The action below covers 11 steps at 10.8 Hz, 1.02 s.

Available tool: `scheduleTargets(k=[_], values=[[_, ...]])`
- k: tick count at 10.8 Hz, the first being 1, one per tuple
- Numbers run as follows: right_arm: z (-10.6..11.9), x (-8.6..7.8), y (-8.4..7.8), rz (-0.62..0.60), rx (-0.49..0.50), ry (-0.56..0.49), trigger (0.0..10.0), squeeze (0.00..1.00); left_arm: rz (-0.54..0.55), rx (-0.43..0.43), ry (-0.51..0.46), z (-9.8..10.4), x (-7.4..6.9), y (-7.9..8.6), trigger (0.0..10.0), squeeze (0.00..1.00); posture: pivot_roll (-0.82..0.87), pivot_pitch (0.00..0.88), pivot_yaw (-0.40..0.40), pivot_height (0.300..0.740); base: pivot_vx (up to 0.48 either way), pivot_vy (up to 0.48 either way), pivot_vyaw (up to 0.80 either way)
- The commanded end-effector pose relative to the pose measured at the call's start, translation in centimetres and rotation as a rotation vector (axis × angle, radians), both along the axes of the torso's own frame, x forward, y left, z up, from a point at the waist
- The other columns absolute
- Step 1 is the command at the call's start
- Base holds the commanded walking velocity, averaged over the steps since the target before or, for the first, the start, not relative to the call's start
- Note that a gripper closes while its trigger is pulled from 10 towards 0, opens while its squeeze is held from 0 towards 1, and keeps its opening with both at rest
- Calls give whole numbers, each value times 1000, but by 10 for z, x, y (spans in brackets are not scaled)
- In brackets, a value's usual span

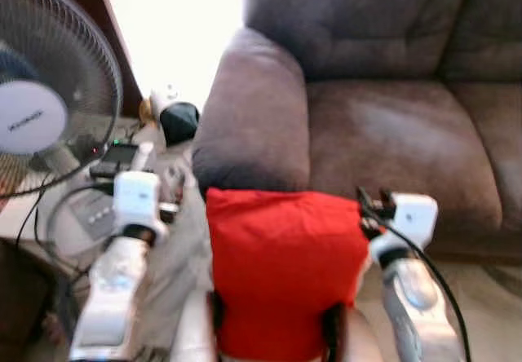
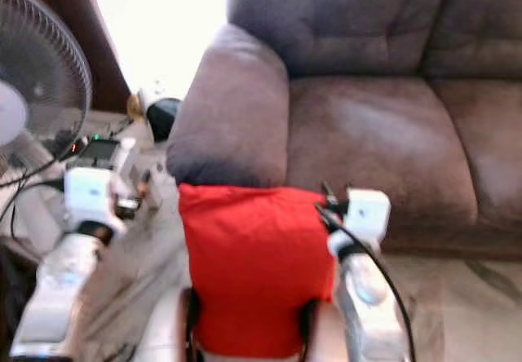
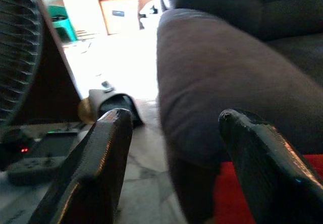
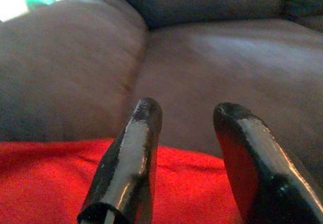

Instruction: Move the pillow to the sofa from floor

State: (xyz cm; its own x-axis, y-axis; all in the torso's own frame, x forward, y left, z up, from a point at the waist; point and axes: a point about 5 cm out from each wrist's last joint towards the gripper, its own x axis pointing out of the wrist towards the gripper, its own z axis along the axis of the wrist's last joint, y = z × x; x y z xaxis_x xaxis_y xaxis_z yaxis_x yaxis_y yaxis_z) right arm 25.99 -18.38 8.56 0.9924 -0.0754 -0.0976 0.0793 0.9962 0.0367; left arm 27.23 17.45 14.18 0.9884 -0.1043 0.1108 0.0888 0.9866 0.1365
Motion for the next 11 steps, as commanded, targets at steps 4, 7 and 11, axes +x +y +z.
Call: scheduleTargets(k=[4, 7, 11], values=[[-19, 4, -8, -114, 180, 128, 10000, 1000, -2, 23, 12, 0, -1, 4, 10000, 0, 63, 99, 2, 572, 0, 0, 0], [-28, 12, 0, -64, 265, 198, 10000, 1000, -10, 38, 16, -1, -1, 3, 10000, 0, 69, 94, 2, 572, 0, 0, 0], [-33, 32, -2, -75, 276, 223, 10000, 1000, -19, 44, 17, -2, -3, 2, 10000, 0, 77, 97, 5, 572, 0, 0, 0]])
